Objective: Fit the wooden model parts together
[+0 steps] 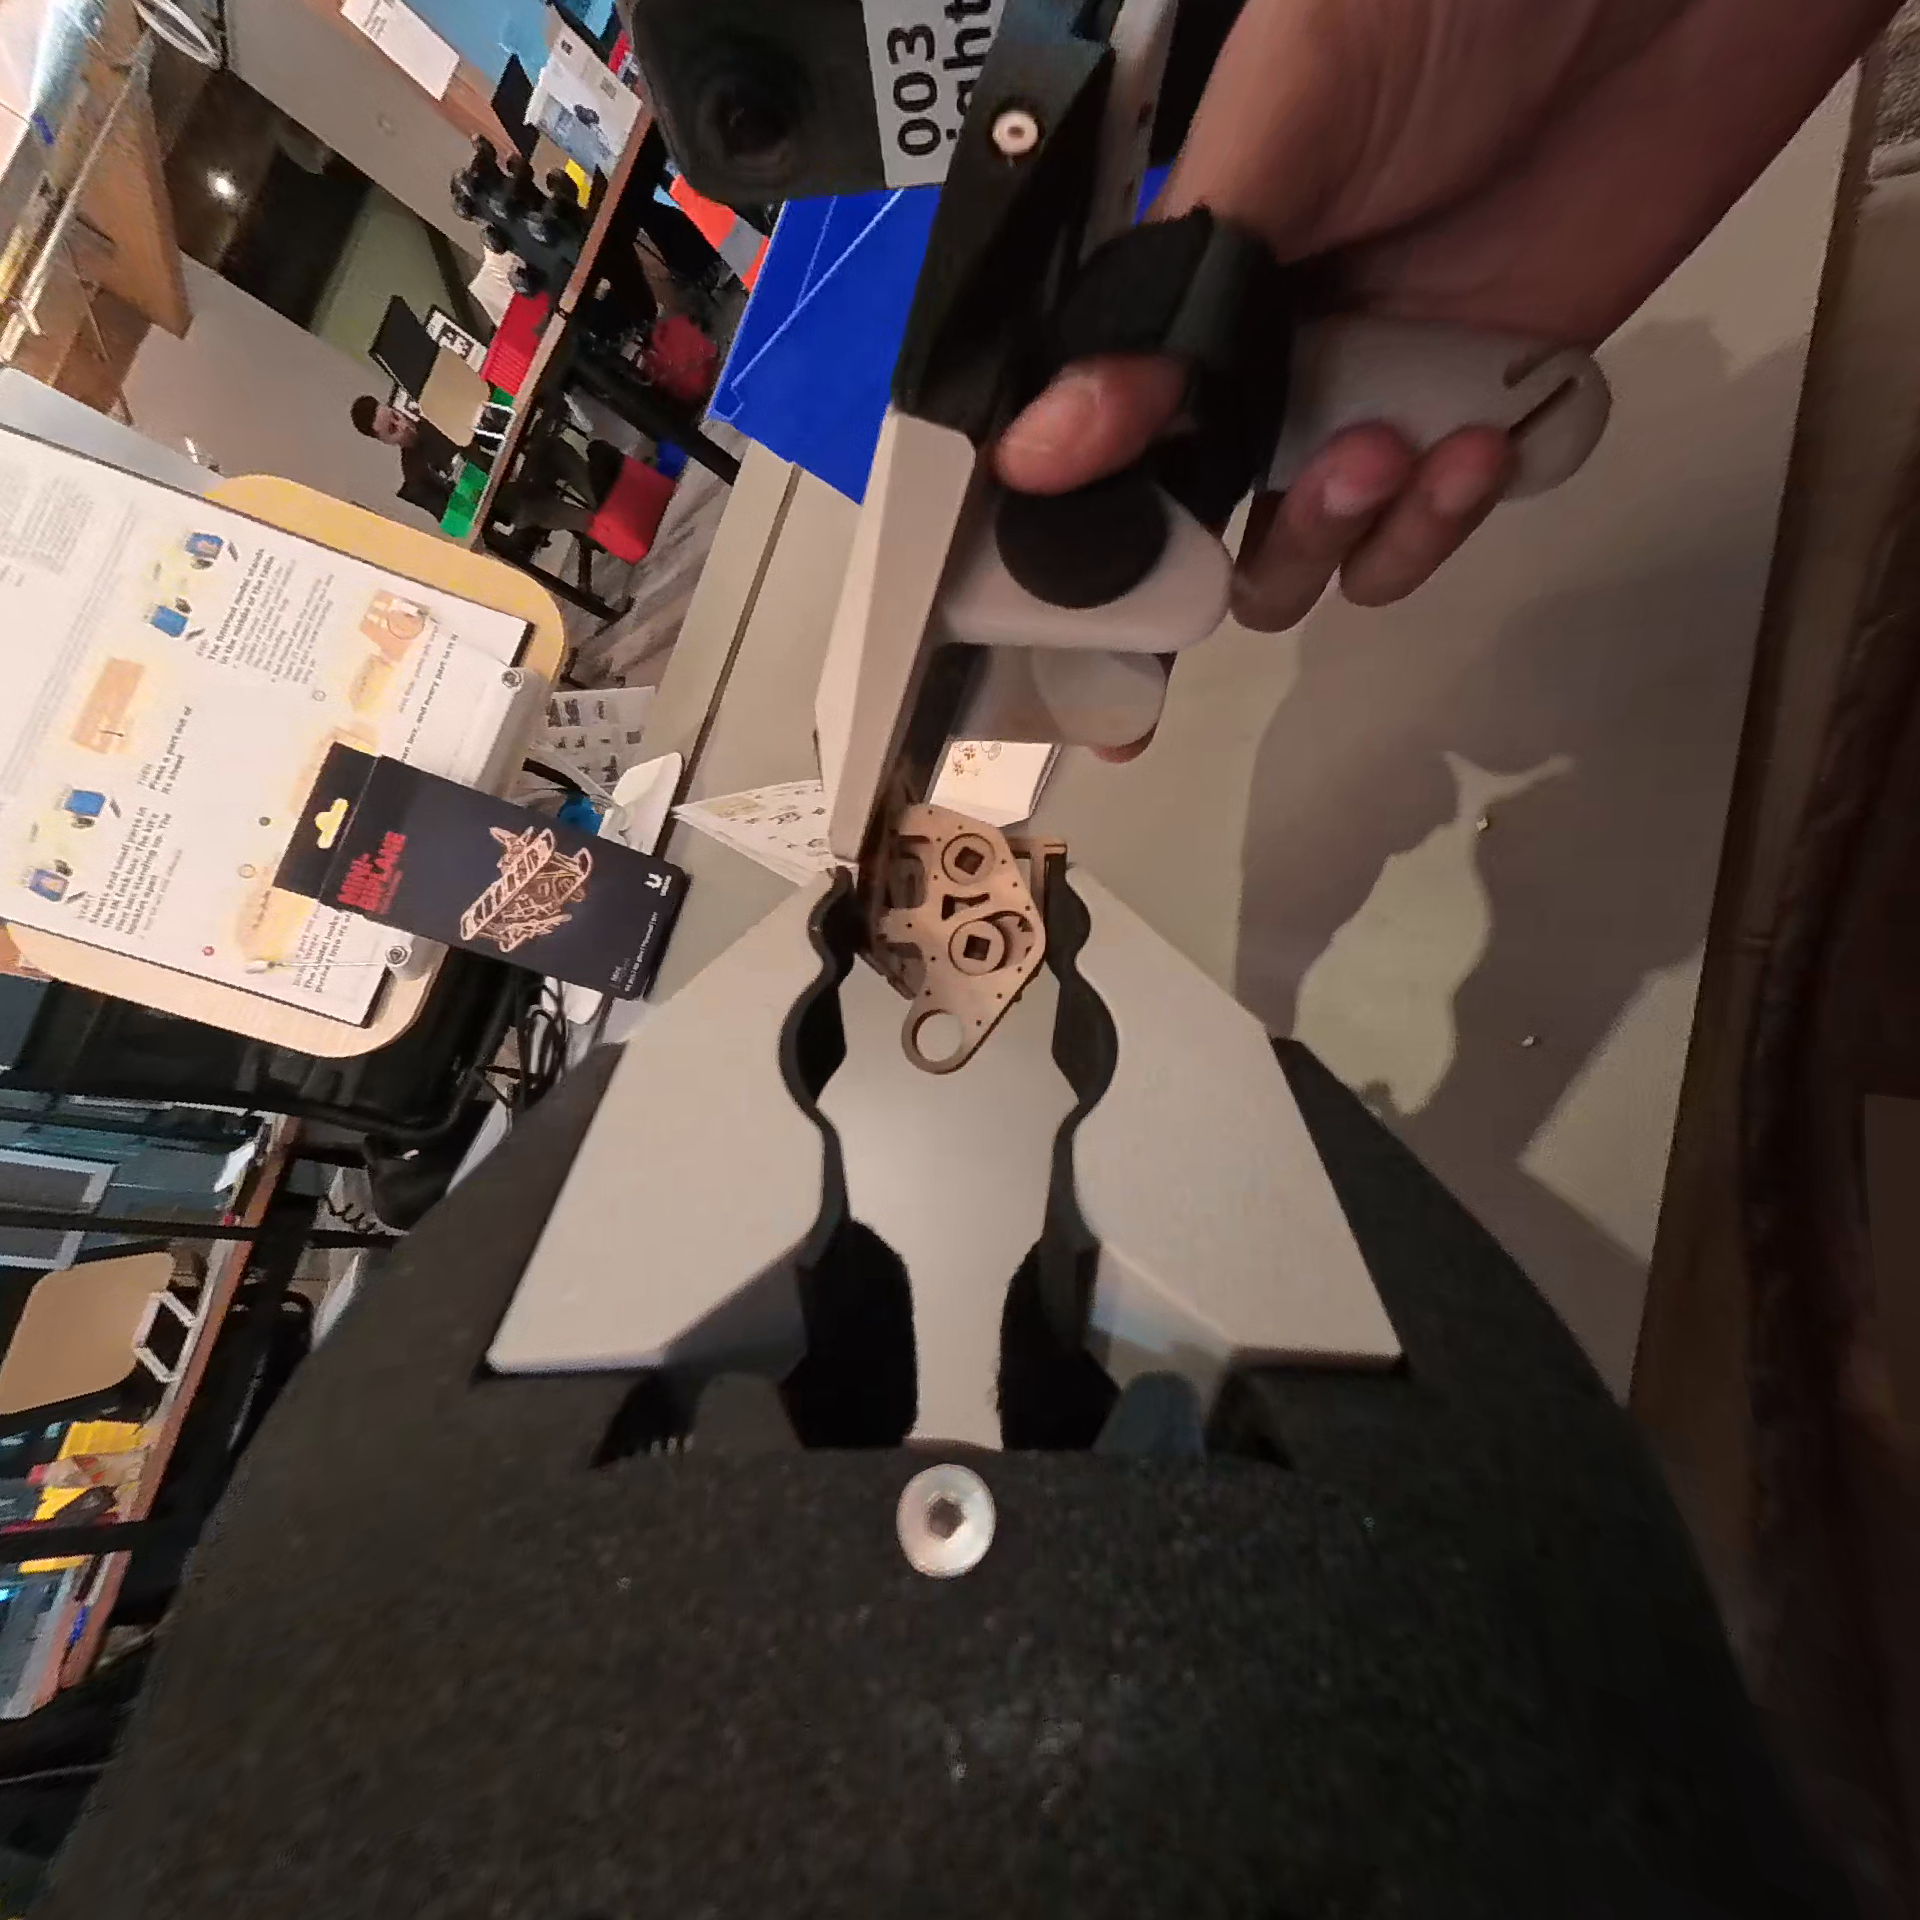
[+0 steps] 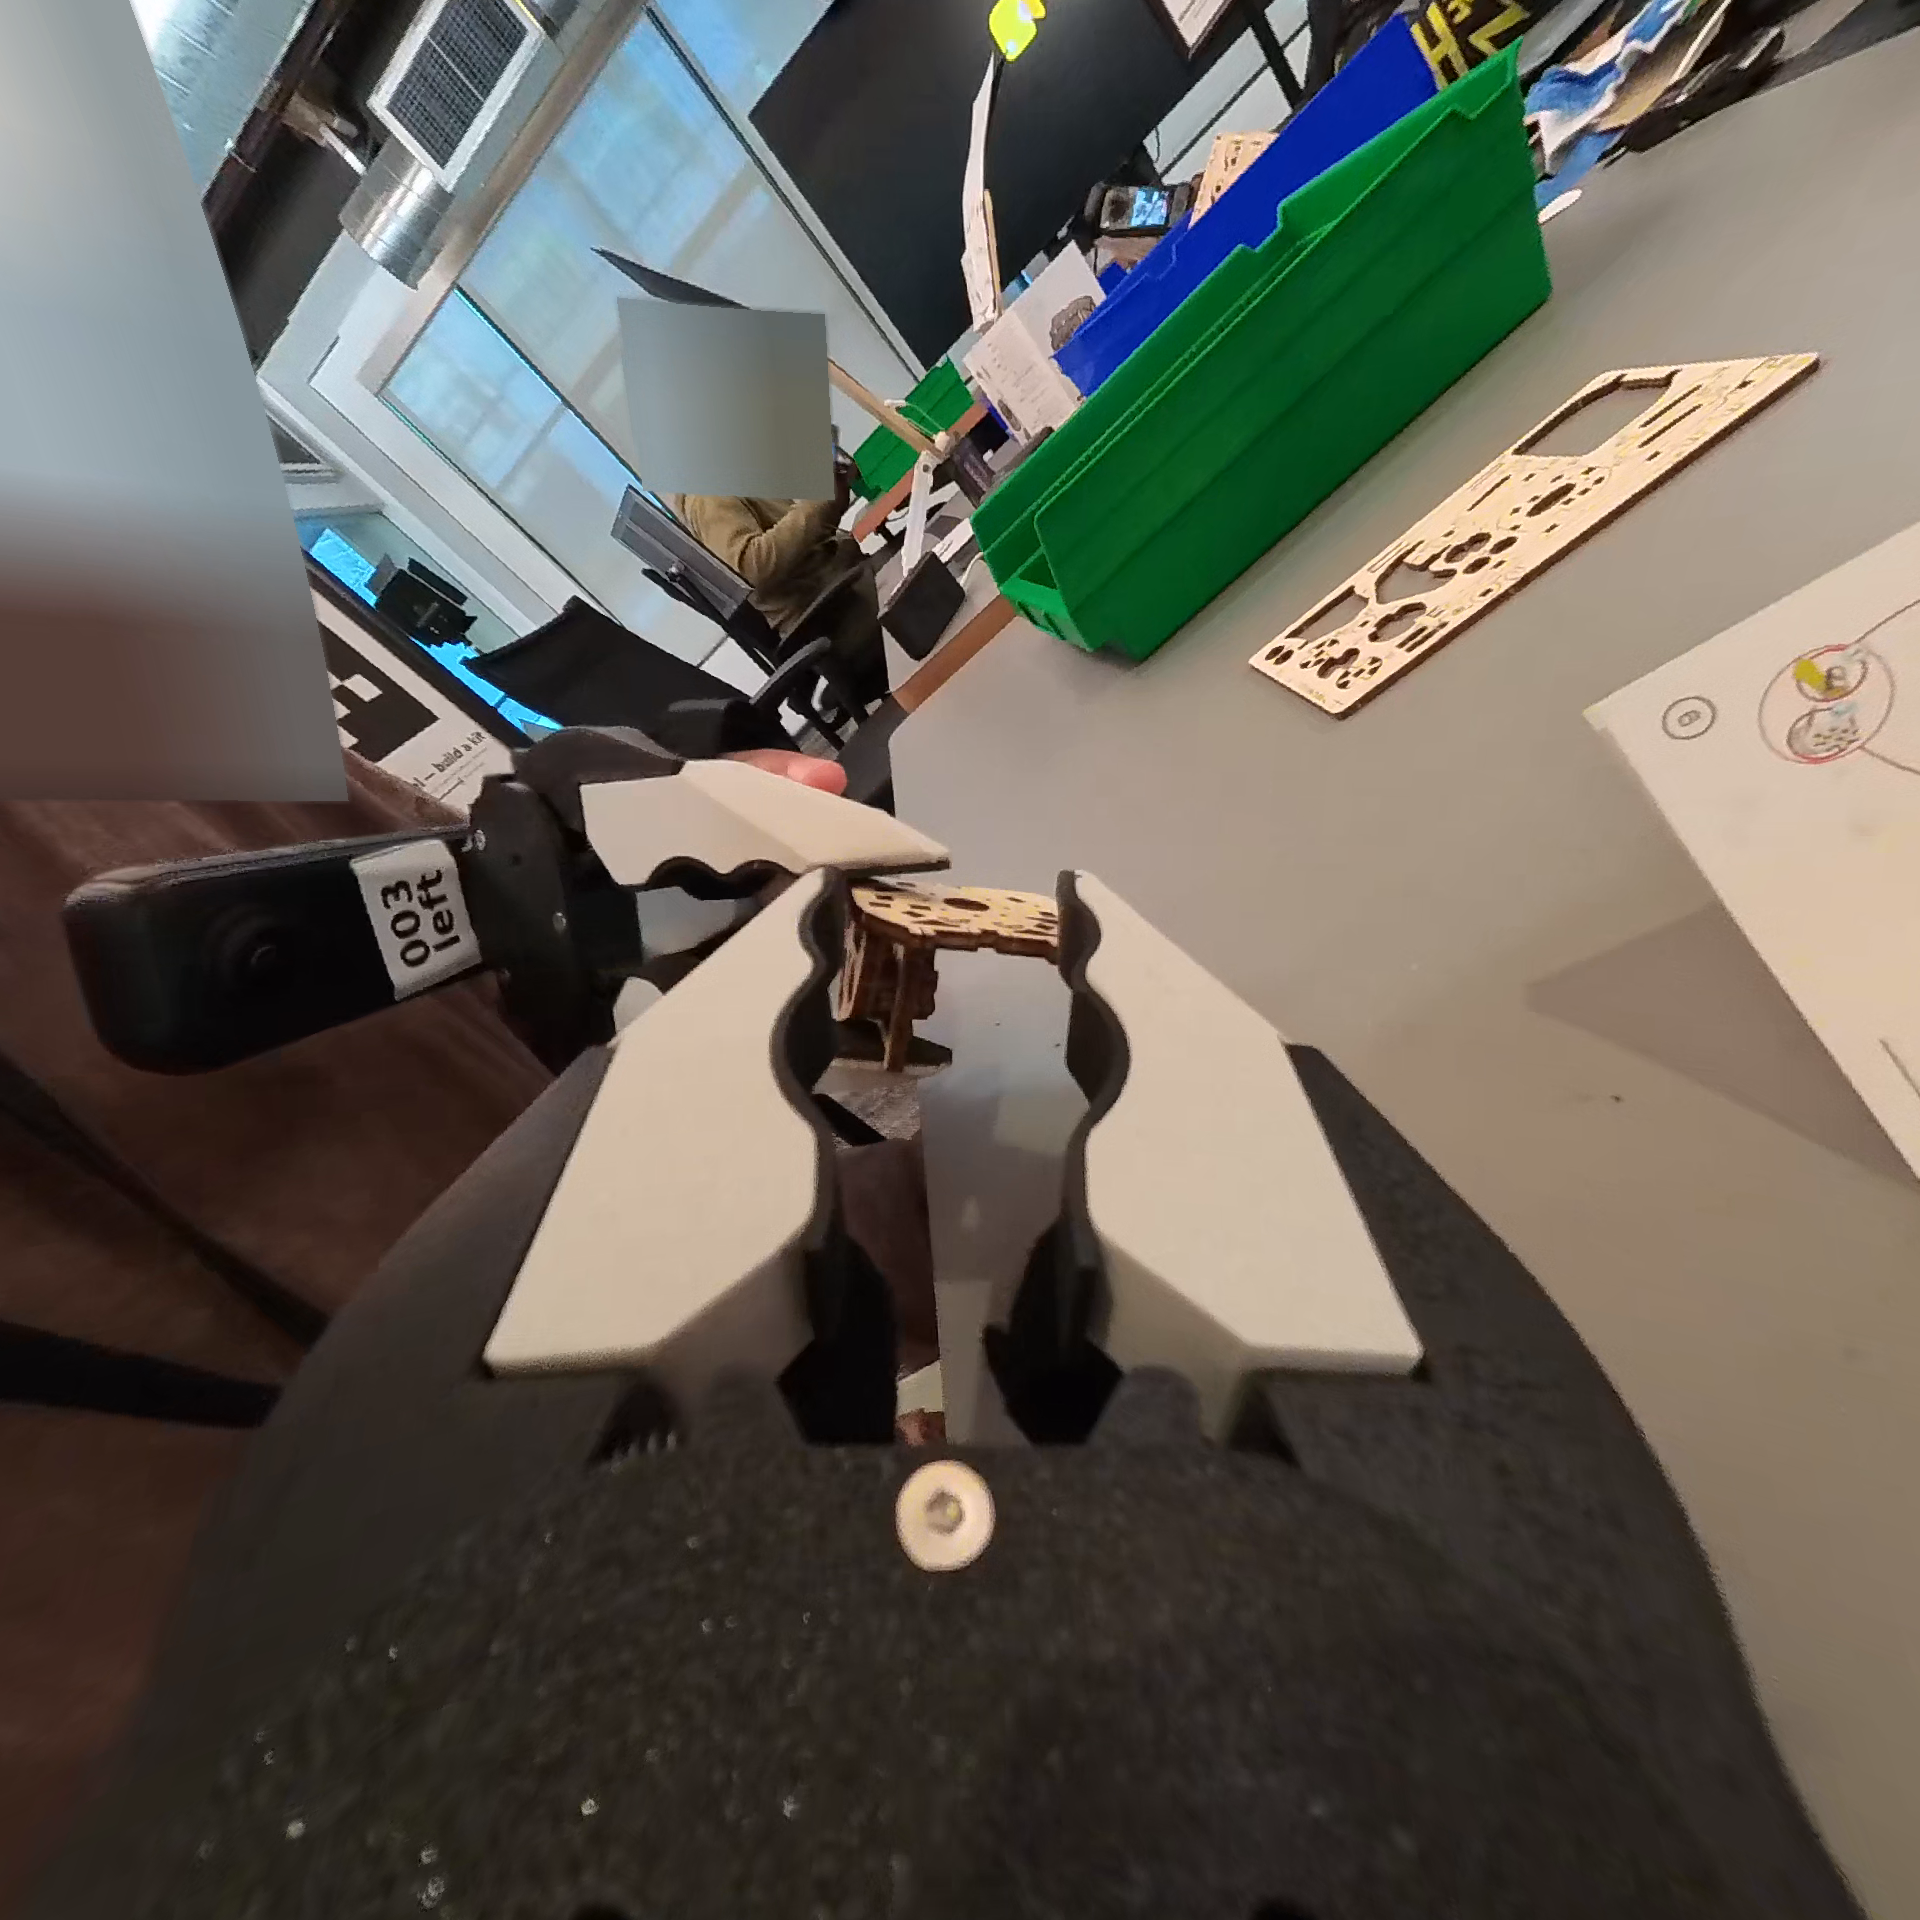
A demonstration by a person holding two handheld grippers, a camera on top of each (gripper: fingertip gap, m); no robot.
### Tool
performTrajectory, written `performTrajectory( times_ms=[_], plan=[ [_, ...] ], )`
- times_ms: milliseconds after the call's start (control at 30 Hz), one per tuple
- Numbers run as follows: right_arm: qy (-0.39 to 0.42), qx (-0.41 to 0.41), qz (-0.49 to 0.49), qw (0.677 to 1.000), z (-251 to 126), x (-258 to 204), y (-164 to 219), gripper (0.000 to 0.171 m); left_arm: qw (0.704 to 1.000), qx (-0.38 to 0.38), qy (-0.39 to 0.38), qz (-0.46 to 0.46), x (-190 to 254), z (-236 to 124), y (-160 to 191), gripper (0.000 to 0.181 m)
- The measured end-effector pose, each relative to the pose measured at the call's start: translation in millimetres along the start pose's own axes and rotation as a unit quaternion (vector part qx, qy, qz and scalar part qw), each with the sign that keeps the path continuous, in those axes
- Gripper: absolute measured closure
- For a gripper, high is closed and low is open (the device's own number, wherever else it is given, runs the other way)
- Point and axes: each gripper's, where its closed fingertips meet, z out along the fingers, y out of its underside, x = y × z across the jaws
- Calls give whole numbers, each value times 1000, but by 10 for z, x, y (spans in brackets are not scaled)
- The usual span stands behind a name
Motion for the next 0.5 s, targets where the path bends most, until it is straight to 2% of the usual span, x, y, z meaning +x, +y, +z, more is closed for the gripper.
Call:
performTrajectory(
  times_ms=[133, 233, 300, 333, 367, 500],
  plan=[
    [-29, 13, 20, 999, -20, -34, -8, 125, 1000, 0, -6, 13, 12, 5, -4, 146],
    [-34, 12, 8, 999, -37, -24, 1, 128, 1000, 5, -1, 4, 15, 4, -17, 146],
    [-15, -4, 10, 1000, -22, 41, 50, 110, 1000, 11, -9, 3, -14, -6, -33, 146],
    [-11, -14, 6, 1000, -10, 61, 88, 108, 1000, 13, -15, 2, -41, -17, -47, 146],
    [-13, -14, 10, 1000, -2, 61, 97, 108, 1000, 14, -11, -2, -43, -20, -52, 146],
    [-55, -8, 62, 997, 56, -33, 100, 124, 1000, 16, -1, -13, -17, -21, -50, 146]
  ],
)
